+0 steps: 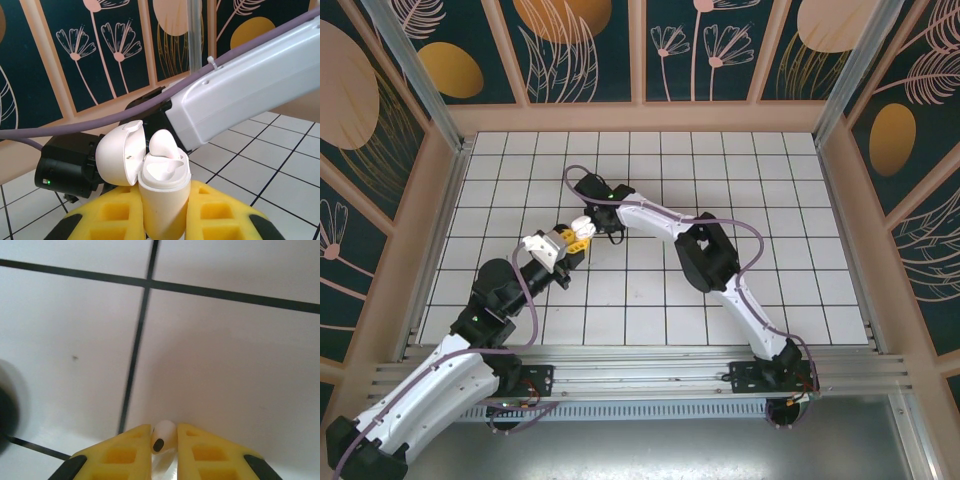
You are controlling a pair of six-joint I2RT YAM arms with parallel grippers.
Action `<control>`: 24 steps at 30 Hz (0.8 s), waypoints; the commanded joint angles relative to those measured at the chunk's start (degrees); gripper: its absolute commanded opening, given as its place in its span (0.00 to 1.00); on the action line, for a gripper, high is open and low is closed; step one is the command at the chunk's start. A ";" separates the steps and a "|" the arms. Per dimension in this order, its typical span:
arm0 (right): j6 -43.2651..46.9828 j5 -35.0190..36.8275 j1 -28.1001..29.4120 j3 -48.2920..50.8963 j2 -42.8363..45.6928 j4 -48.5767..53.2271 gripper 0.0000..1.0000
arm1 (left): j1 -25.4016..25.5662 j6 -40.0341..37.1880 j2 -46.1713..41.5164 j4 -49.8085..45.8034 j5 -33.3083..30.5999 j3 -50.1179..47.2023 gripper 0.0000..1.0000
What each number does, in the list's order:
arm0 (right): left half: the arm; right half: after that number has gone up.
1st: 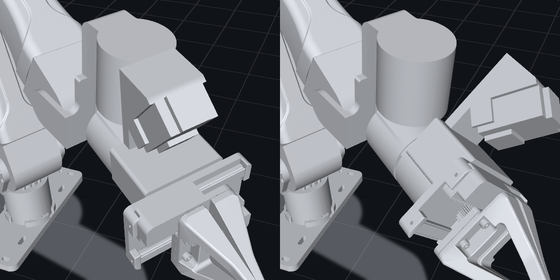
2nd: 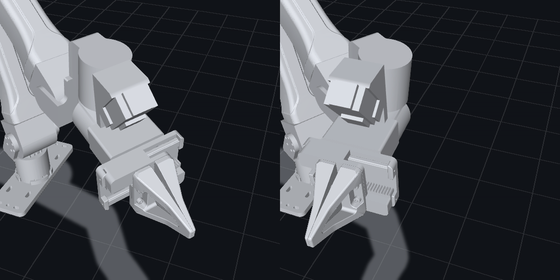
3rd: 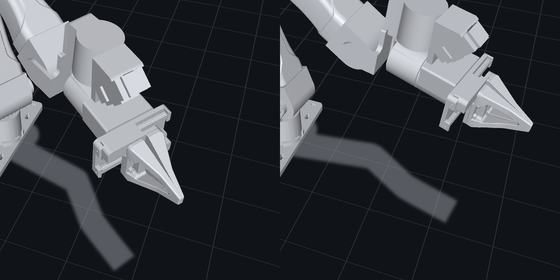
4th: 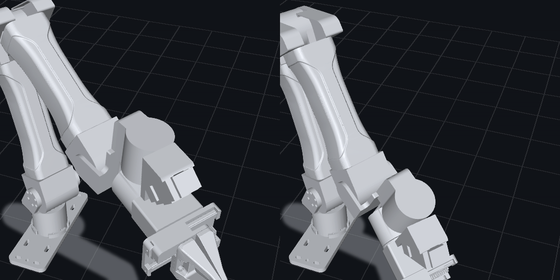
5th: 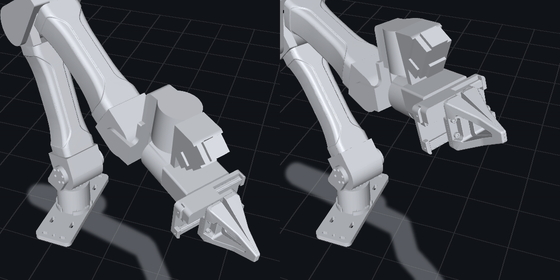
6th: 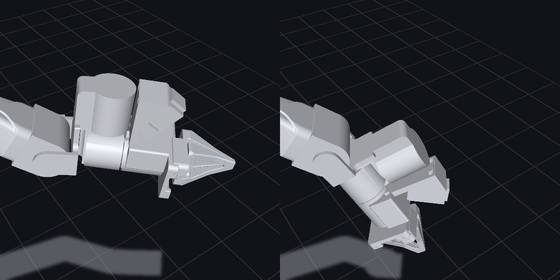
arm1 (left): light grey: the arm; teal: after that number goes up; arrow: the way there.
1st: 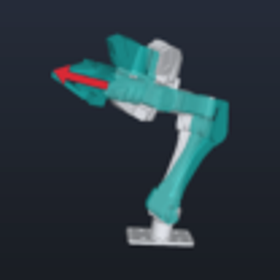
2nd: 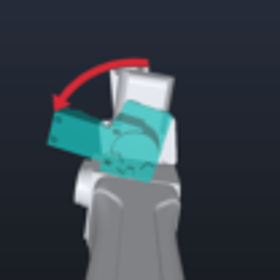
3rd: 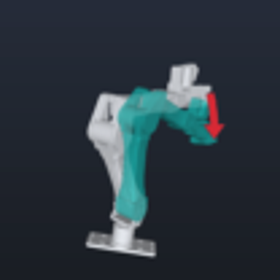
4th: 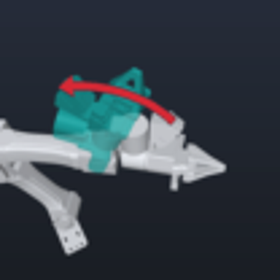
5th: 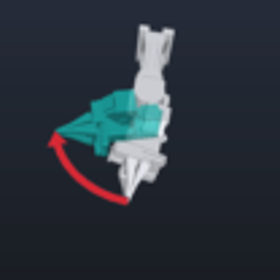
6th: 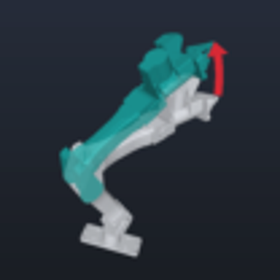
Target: Insert the wireless bluetooth earbuds into the charging case
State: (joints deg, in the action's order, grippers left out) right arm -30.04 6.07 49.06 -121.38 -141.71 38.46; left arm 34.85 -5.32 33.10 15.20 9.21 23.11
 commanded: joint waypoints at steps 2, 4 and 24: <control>3.47 4.09 -0.84 4.53 7.35 1.33 0.15 | 0.16 1.51 0.64 2.63 1.50 -0.53 0.00; 4.33 5.51 -1.15 7.21 10.20 0.94 0.14 | 0.15 2.14 1.28 3.53 2.06 -0.77 0.00; 10.57 20.45 0.06 33.07 47.50 -10.16 0.14 | 0.15 12.09 18.01 18.79 10.23 2.18 0.00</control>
State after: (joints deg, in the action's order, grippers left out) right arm -21.37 23.97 47.97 -90.78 -98.76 32.42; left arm 34.85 3.84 49.54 27.90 16.93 22.57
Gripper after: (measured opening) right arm 0.142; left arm 0.150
